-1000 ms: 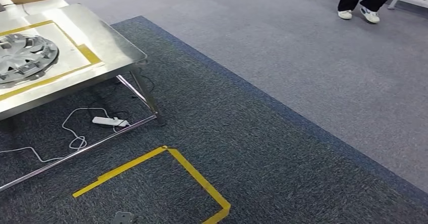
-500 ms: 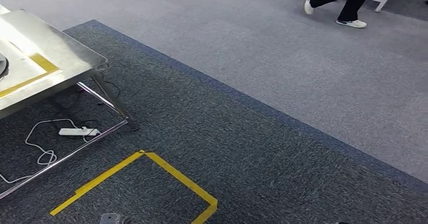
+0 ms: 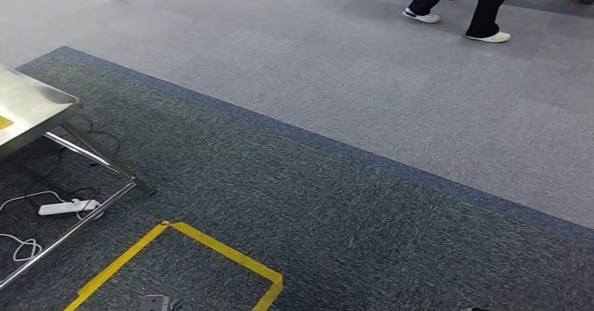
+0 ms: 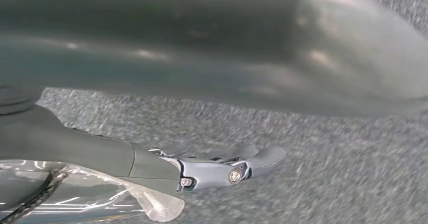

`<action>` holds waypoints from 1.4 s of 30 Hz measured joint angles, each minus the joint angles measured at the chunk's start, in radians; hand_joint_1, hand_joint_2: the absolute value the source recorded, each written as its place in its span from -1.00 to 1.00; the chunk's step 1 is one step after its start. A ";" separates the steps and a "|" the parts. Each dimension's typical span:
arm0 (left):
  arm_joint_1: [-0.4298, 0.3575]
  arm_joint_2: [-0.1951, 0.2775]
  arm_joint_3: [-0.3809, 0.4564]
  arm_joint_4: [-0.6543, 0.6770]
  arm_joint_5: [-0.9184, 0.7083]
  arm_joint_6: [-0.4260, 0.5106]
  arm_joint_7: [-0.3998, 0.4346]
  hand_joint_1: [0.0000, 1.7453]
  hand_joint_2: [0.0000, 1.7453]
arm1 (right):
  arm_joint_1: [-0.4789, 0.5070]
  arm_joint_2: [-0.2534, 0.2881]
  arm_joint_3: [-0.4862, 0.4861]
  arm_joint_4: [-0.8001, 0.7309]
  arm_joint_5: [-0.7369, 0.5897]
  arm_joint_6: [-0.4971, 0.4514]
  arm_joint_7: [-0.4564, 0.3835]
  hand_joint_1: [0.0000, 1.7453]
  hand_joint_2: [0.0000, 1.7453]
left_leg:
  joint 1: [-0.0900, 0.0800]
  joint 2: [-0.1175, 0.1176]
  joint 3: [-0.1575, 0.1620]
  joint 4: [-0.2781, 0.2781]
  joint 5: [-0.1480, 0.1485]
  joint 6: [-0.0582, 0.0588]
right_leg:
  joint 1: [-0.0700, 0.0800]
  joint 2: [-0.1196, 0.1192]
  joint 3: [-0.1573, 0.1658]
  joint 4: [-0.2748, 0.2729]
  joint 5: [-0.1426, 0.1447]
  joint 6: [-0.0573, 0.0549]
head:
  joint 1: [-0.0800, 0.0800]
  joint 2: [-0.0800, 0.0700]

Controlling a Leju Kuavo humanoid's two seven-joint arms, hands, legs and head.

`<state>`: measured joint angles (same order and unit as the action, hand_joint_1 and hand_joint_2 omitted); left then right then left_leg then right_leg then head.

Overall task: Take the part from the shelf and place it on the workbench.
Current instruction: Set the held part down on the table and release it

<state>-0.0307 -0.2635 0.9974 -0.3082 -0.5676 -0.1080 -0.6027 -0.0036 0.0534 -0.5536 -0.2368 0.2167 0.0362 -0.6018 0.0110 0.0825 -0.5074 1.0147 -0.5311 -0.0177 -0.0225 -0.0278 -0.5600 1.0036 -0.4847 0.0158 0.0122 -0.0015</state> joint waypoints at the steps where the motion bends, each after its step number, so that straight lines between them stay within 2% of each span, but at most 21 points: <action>1: 0.000 0.000 0.001 0.000 0.000 0.000 0.000 -1.00 -1.00 | 0.000 0.000 0.000 0.000 0.000 0.000 0.000 -1.00 -1.00 | 0.002 -0.026 -0.018 0.043 -0.030 -0.002 | 0.000 0.010 -0.001 -0.001 0.003 -0.007 | -0.002 0.000; 3: 0.003 0.000 0.002 0.000 0.000 0.000 0.000 -1.00 -1.00 | -0.004 0.000 -0.002 0.000 0.000 -0.001 0.000 -1.00 -1.00 | 0.001 -0.066 -0.078 0.185 -0.103 0.000 | 0.006 0.033 -0.007 0.000 0.007 -0.016 | -0.004 0.000; 5: 0.006 0.000 0.005 0.000 0.000 0.000 0.000 -1.00 -1.00 | -0.005 0.000 -0.003 0.000 0.000 -0.002 0.000 -1.00 -1.00 | -0.002 -0.074 -0.122 0.278 -0.125 0.009 | 0.015 0.061 -0.010 0.000 0.010 -0.022 | -0.005 0.000; 7: 0.006 0.000 0.006 0.000 0.000 0.000 0.000 -1.00 -1.00 | -0.002 0.000 -0.004 0.000 0.000 -0.002 0.000 -1.00 -1.00 | -0.009 -0.083 -0.100 0.220 -0.068 0.026 | 0.022 0.089 -0.009 0.000 0.011 -0.024 | -0.005 0.000; 9: 0.005 0.001 0.007 0.000 -0.001 0.002 0.000 -1.00 -1.00 | -0.002 0.001 -0.004 0.000 0.001 -0.002 0.000 -1.00 -1.00 | -0.016 -0.122 -0.044 0.085 0.005 0.050 | 0.027 0.116 -0.007 0.001 0.013 -0.025 | -0.003 0.000; 11: 0.004 0.003 0.008 0.000 -0.004 0.007 0.000 -1.00 -1.00 | -0.006 0.002 -0.005 0.001 0.002 -0.005 -0.001 -1.00 -1.00 | -0.020 -0.155 -0.012 0.005 0.028 0.064 | 0.026 0.138 -0.015 0.003 0.017 -0.018 | -0.003 0.000; 13: 0.001 0.003 0.008 0.000 -0.009 0.013 0.000 -1.00 -1.00 | -0.004 0.002 -0.009 0.001 0.005 -0.008 -0.003 -1.00 -1.00 | -0.020 -0.146 -0.008 -0.013 0.028 0.063 | 0.023 0.158 -0.026 0.001 0.025 -0.005 | -0.006 0.000; 15: -0.002 0.002 0.008 0.000 -0.010 0.016 0.001 -1.00 -1.00 | 0.001 0.002 -0.014 0.001 0.008 -0.008 -0.007 -1.00 -1.00 | -0.015 -0.123 -0.003 -0.032 0.040 0.062 | 0.024 0.135 -0.041 0.016 0.015 0.004 | -0.004 0.000; 18: 0.000 0.001 0.010 0.000 -0.014 0.019 0.004 -1.00 -1.00 | -0.004 0.002 -0.019 0.001 0.014 -0.010 -0.011 -1.00 -1.00 | -0.012 -0.081 0.001 -0.046 0.049 0.063 | 0.021 0.053 -0.116 0.166 -0.070 0.018 | 0.002 0.000; 20: 0.002 0.001 0.011 0.000 -0.022 0.024 0.006 -1.00 -1.00 | -0.008 0.003 -0.023 0.001 0.017 -0.015 -0.009 -1.00 -1.00 | -0.012 -0.050 -0.001 -0.046 0.048 0.061 | 0.013 0.035 -0.163 0.267 -0.105 0.028 | 0.002 0.000; 21: 0.002 0.002 0.012 0.000 -0.025 0.025 0.006 -1.00 -1.00 | -0.007 0.003 -0.026 0.001 0.017 -0.018 -0.007 -1.00 -1.00 | -0.012 -0.037 -0.001 -0.045 0.046 0.059 | 0.008 0.031 -0.161 0.270 -0.097 0.033 | 0.002 0.000; 24: 0.000 0.002 0.015 0.000 -0.034 0.029 0.008 -1.00 -1.00 | -0.004 0.004 -0.033 0.001 0.018 -0.021 0.001 -1.00 -1.00 | -0.010 -0.003 0.001 -0.037 0.037 0.044 | 0.001 -0.010 -0.058 0.095 -0.018 0.044 | 0.003 0.000; 26: -0.002 0.003 0.016 0.001 -0.039 0.034 0.009 -1.00 -1.00 | -0.008 0.008 -0.038 0.001 0.019 -0.022 0.004 -1.00 -1.00 | -0.015 0.014 0.003 -0.029 0.028 0.030 | 0.002 -0.036 -0.008 0.012 -0.001 0.032 | 0.001 0.000; 29: -0.008 0.005 0.018 0.002 -0.048 0.039 0.014 -1.00 -1.00 | -0.007 0.010 -0.045 0.001 0.026 -0.025 0.009 -1.00 -1.00 | -0.015 0.027 0.006 -0.024 0.023 0.015 | 0.005 -0.016 -0.008 0.007 0.000 0.004 | -0.005 0.000; 31: -0.010 0.005 0.019 0.003 -0.054 0.041 0.018 -1.00 -1.00 | -0.007 0.010 -0.048 0.001 0.032 -0.027 0.012 -1.00 -1.00 | -0.008 -0.013 -0.009 0.018 -0.012 0.006 | 0.005 0.002 -0.011 0.006 0.004 -0.009 | -0.007 0.000; 33: -0.009 0.006 0.019 0.005 -0.058 0.042 0.020 -1.00 -1.00 | -0.011 0.010 -0.051 0.001 0.037 -0.029 0.013 -1.00 -1.00 | -0.006 -0.061 -0.061 0.140 -0.083 0.005 | 0.008 0.026 -0.015 0.005 0.008 -0.020 | -0.010 0.000; 35: -0.007 0.007 0.019 0.008 -0.061 0.042 0.021 -1.00 -1.00 | -0.013 0.010 -0.056 0.001 0.042 -0.030 0.014 -1.00 -1.00 | -0.007 -0.073 -0.116 0.261 -0.126 0.011 | 0.016 0.053 -0.017 0.006 0.010 -0.025 | -0.011 0.000; 36: -0.007 0.007 0.019 0.009 -0.061 0.042 0.021 -1.00 -1.00 | -0.012 0.010 -0.058 0.002 0.044 -0.030 0.014 -1.00 -1.00 | -0.009 -0.075 -0.125 0.275 -0.118 0.017 | 0.019 0.067 -0.017 0.006 0.010 -0.026 | -0.011 0.000; 38: -0.008 0.008 0.020 0.010 -0.062 0.042 0.021 -1.00 -1.00 | -0.011 0.010 -0.061 0.002 0.047 -0.031 0.016 -1.00 -1.00 | -0.016 -0.088 -0.090 0.189 -0.050 0.034 | 0.024 0.095 -0.014 0.006 0.012 -0.028 | -0.011 0.000; 40: -0.009 0.010 0.020 0.010 -0.063 0.042 0.021 -1.00 -1.00 | -0.013 0.013 -0.063 0.002 0.048 -0.031 0.016 -1.00 -1.00 | -0.024 -0.138 -0.036 0.059 0.016 0.054 | 0.024 0.121 -0.015 0.007 0.014 -0.026 | -0.010 0.000; 42: -0.010 0.012 0.022 0.010 -0.063 0.042 0.021 -1.00 -1.00 | -0.014 0.016 -0.065 0.002 0.049 -0.031 0.016 -1.00 -1.00 | -0.027 -0.172 -0.014 -0.001 0.030 0.063 | 0.020 0.143 -0.024 0.007 0.019 -0.018 | -0.012 0.000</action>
<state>-0.0411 -0.2516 1.0189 -0.2982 -0.6308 -0.0660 -0.5815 -0.0179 0.0692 -0.6188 -0.2348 0.2656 0.0053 -0.5859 -0.0158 -0.0891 -0.5210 1.0134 -0.5010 0.0457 -0.0030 0.1147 -0.5841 1.0108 -0.4654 -0.0019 0.0004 -0.0015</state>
